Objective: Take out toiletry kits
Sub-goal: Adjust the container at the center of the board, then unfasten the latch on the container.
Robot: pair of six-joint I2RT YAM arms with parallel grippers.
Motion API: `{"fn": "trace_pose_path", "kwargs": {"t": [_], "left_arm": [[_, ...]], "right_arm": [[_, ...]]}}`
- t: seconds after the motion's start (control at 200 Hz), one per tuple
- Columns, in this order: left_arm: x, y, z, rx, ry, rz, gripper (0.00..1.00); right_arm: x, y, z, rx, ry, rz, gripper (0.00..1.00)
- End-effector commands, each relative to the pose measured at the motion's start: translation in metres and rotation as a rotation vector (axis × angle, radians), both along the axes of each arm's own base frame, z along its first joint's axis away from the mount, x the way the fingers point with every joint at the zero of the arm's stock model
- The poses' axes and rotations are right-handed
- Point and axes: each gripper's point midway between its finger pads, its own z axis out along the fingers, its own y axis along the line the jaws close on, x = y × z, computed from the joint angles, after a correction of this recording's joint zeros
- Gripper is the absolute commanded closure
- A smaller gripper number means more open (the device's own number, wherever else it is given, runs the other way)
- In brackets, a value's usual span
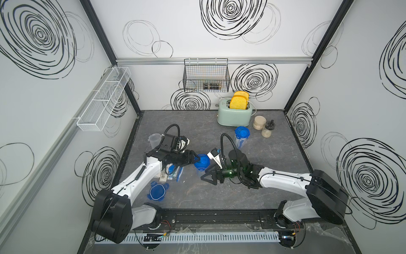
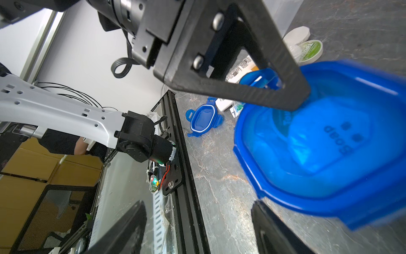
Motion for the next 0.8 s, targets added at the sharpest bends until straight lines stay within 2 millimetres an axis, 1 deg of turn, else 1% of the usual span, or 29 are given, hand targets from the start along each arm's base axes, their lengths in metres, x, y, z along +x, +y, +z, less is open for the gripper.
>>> {"fn": "trace_pose_path", "kwargs": {"t": [0.0, 0.11, 0.19, 0.27, 0.315, 0.4, 0.47, 0.53, 0.725, 0.795], "left_arm": [[0.014, 0.012, 0.026, 0.029, -0.099, 0.04, 0.39], [0.02, 0.025, 0.046, 0.031, -0.162, 0.094, 0.41], [0.018, 0.024, 0.067, -0.011, -0.214, 0.097, 0.43], [0.009, 0.011, 0.084, -0.1, -0.227, 0.054, 0.44], [0.002, -0.002, 0.093, -0.163, -0.225, 0.007, 0.45], [-0.011, -0.026, 0.103, -0.261, -0.21, -0.077, 0.45], [-0.017, -0.041, 0.104, -0.318, -0.187, -0.127, 0.46], [-0.019, -0.048, 0.098, -0.338, -0.163, -0.147, 0.48], [-0.018, -0.06, 0.067, -0.303, -0.092, -0.178, 0.49], [-0.017, -0.061, 0.061, -0.297, -0.082, -0.179, 0.49]], "right_arm": [[0.001, -0.003, 0.007, 0.017, -0.036, -0.02, 0.22], [0.0, -0.01, 0.009, 0.014, -0.049, -0.039, 0.22], [0.001, -0.015, 0.009, 0.012, -0.054, -0.056, 0.22], [0.0, -0.02, 0.008, 0.014, -0.059, -0.068, 0.22], [0.0, -0.024, 0.007, 0.015, -0.061, -0.078, 0.22], [0.003, -0.029, 0.007, 0.02, -0.066, -0.113, 0.22], [0.005, -0.034, 0.008, 0.028, -0.066, -0.148, 0.22], [0.005, -0.038, 0.011, 0.05, -0.074, -0.166, 0.22], [0.005, -0.045, 0.013, 0.059, -0.08, -0.193, 0.22], [0.004, -0.047, 0.015, 0.068, -0.08, -0.2, 0.22]]}}
